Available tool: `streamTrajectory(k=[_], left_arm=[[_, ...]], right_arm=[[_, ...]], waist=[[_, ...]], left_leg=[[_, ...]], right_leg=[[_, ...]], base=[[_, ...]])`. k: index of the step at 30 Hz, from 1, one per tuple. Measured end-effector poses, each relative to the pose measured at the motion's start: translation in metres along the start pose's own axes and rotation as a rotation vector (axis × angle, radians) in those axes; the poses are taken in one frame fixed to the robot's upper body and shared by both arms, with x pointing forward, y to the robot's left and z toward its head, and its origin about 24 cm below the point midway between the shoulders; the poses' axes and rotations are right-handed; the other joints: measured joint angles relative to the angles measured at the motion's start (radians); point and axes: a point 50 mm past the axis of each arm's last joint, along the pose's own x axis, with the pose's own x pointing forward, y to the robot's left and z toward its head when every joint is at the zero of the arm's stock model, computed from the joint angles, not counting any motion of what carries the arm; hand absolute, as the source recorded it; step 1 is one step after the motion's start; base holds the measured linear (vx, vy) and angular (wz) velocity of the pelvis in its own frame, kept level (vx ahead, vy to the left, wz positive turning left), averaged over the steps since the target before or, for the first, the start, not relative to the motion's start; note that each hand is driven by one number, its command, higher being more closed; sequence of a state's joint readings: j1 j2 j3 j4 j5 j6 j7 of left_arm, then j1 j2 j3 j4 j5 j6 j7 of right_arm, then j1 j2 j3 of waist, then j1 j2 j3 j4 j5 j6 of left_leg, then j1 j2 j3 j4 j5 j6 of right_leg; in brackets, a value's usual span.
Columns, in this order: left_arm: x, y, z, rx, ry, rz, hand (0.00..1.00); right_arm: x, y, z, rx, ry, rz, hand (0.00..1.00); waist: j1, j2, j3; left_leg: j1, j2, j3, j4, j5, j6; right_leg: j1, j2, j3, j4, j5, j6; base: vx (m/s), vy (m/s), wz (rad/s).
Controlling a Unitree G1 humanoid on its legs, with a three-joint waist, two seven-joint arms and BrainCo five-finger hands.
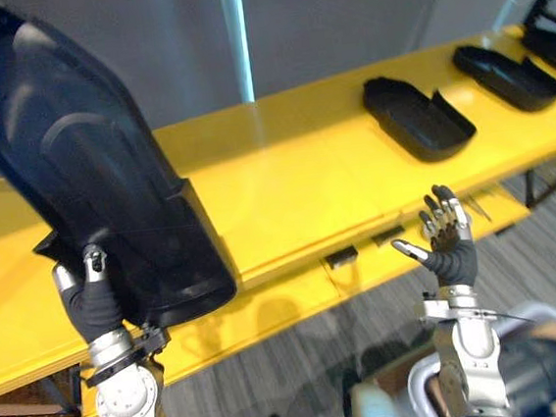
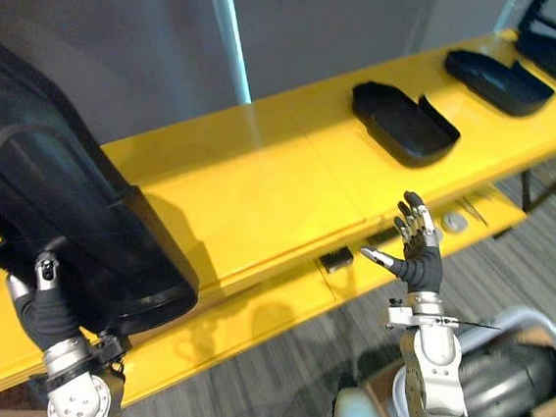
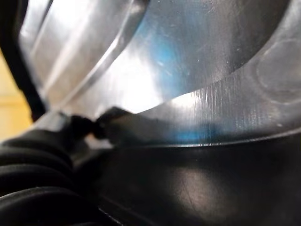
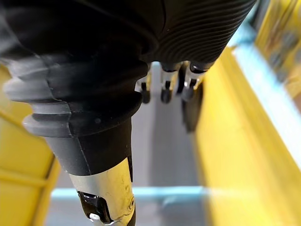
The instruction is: Walk over and take plastic housings, then place them on the shelf
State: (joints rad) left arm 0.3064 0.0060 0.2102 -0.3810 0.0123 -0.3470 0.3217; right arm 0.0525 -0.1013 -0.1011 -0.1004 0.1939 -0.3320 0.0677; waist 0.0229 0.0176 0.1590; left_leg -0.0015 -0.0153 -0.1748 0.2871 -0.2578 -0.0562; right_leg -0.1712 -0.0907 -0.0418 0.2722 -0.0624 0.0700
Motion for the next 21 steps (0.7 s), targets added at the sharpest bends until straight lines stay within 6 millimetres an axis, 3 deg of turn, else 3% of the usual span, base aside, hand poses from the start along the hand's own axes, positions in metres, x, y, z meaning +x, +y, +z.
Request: streamTrajectory(k=[2,6,13,21], left_arm=[[-0.002,-0.002,-0.001,-0.007,0.009,-0.012,1.0],[0.002,-0.004,0.008,-0.023,-0.043,-0.032,1.0],[0.01,-0.007,0.017,-0.039,-0.106,-0.04,1.0],[0.022,-0.021,0.025,-0.048,-0.149,-0.225,1.0]], right_arm=[[0.006,-0.004,0.005,-0.03,-0.023,0.01,0.0],[0.007,-0.012,0.01,-0.04,-0.045,-0.055,0.0],[0.007,-0.003,0.046,-0.031,-0.224,-0.025,0.0],[0.003,0.001,0.06,-0.031,-0.279,0.024,0.0]], waist=[[0.003,0.035,-0.022],[0.005,0.046,-0.027],[-0.002,0.044,-0.029],[-0.02,0.031,-0.039]], left_leg=[[0.005,0.037,0.055,-0.026,0.022,-0.027],[0.051,0.037,0.098,-0.102,0.062,-0.024],[0.07,0.023,0.137,-0.147,0.063,-0.023],[0.097,0.035,0.198,-0.163,0.064,-0.022]], right_leg=[[0.044,0.014,-0.059,-0.042,0.003,-0.005],[0.094,0.002,-0.093,-0.084,0.002,-0.006],[0.118,-0.008,-0.079,-0.165,0.036,0.008],[0.13,0.012,-0.038,-0.205,0.062,0.003]], base=[[0.26,-0.172,0.6],[0.12,-0.038,0.29],[0.03,0.059,-0.09],[-0.04,0.001,-0.19]])
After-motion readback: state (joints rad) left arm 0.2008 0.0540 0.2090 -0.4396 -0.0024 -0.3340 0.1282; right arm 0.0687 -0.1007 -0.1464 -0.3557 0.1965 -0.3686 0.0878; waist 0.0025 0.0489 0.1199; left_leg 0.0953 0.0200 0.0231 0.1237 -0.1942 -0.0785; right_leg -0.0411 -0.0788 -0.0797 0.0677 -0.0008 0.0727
